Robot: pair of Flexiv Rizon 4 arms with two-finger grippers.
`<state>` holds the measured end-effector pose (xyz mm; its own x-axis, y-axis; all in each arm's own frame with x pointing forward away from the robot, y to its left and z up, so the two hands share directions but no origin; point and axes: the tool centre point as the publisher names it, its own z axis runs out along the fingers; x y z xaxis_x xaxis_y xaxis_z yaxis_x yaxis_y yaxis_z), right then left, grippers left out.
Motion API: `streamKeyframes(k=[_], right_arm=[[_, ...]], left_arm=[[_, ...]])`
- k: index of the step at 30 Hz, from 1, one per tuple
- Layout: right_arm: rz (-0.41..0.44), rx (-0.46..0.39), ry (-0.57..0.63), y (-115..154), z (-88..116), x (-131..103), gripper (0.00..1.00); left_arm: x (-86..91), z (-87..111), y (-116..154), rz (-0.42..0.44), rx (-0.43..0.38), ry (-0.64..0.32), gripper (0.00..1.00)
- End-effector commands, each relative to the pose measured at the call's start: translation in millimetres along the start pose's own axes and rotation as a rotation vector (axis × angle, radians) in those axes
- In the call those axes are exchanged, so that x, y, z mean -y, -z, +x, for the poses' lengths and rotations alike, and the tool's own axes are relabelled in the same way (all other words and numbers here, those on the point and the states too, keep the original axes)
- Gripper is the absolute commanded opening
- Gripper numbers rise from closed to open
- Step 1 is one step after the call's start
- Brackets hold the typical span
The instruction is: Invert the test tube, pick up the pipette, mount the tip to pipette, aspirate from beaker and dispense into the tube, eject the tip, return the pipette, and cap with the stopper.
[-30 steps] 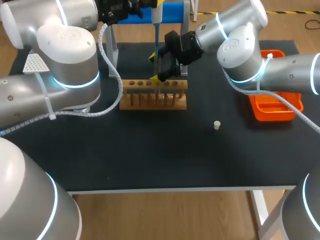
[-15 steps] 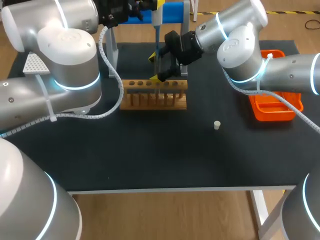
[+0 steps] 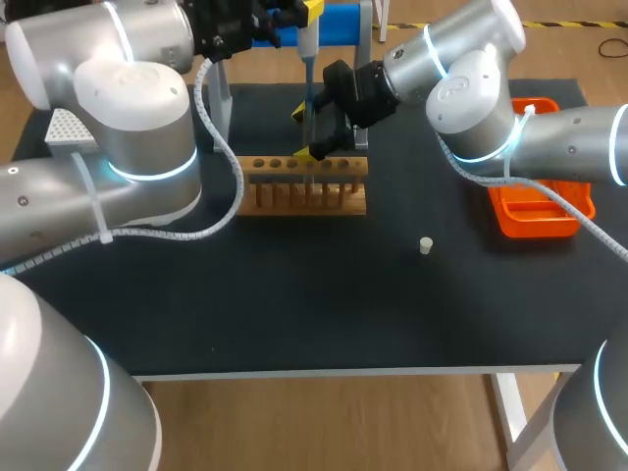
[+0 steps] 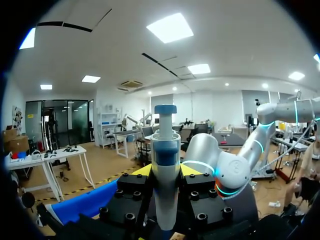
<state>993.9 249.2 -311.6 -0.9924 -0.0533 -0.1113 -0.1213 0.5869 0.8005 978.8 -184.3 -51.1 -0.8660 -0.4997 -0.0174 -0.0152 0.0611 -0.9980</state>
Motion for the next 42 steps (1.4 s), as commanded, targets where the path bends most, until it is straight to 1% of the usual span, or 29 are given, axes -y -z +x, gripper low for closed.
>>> streamKeyframes(k=[1, 25, 42], right_arm=[[0.003, -0.003, 0.000, 1.0, -0.5, -0.5, 1.00], [0.003, -0.003, 0.000, 1.0, -0.5, -0.5, 1.00], [0.003, -0.003, 0.000, 1.0, -0.5, -0.5, 1.00]], left_arm=[[-4.6, 1.1, -1.6, 0.014, 0.002, -0.001, 0.00], [-17.4, 1.9, -3.7, 0.015, 0.001, -0.009, 0.00], [-21.1, 1.7, -2.3, 0.024, 0.005, -0.033, 0.00]])
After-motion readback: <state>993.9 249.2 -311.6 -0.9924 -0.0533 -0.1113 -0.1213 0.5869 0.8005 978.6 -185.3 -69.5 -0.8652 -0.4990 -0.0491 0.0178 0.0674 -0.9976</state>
